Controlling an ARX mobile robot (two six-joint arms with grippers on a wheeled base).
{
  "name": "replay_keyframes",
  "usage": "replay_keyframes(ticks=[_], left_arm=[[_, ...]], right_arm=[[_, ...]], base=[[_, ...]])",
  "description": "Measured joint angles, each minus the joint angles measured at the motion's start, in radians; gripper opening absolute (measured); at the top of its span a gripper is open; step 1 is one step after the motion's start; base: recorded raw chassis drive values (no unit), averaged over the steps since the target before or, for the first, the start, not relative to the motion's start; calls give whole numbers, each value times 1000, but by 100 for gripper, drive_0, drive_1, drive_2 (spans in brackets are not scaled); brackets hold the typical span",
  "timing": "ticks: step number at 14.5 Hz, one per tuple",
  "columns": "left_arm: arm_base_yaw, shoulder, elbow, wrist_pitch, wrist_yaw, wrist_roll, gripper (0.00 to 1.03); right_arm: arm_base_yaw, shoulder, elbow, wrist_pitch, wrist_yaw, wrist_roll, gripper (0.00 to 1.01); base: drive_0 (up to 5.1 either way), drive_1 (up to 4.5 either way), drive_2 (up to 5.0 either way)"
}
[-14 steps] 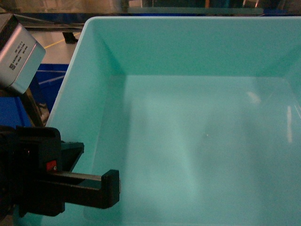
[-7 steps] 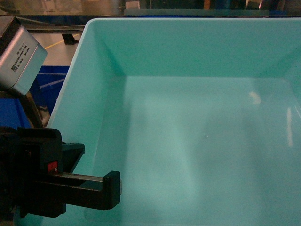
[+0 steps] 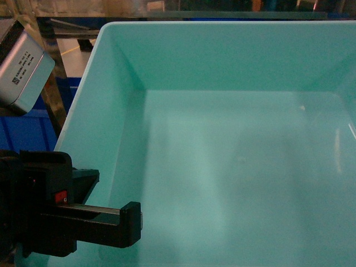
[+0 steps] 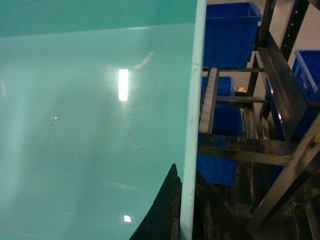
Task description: Organize blue bins on left shelf correctly
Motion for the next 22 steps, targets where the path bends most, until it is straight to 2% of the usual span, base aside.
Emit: replay_keyframes(ticks=[19,22], left_arm=[[-3,-1,0,-1,-2,0,2],[-3,-1,0,0,-3,0,2]], right_arm=[[0,0,-2,-1,1,2,2],[0,0,-2,-2,0,2,2]], base=[[0,0,0],[-4,425,-432]])
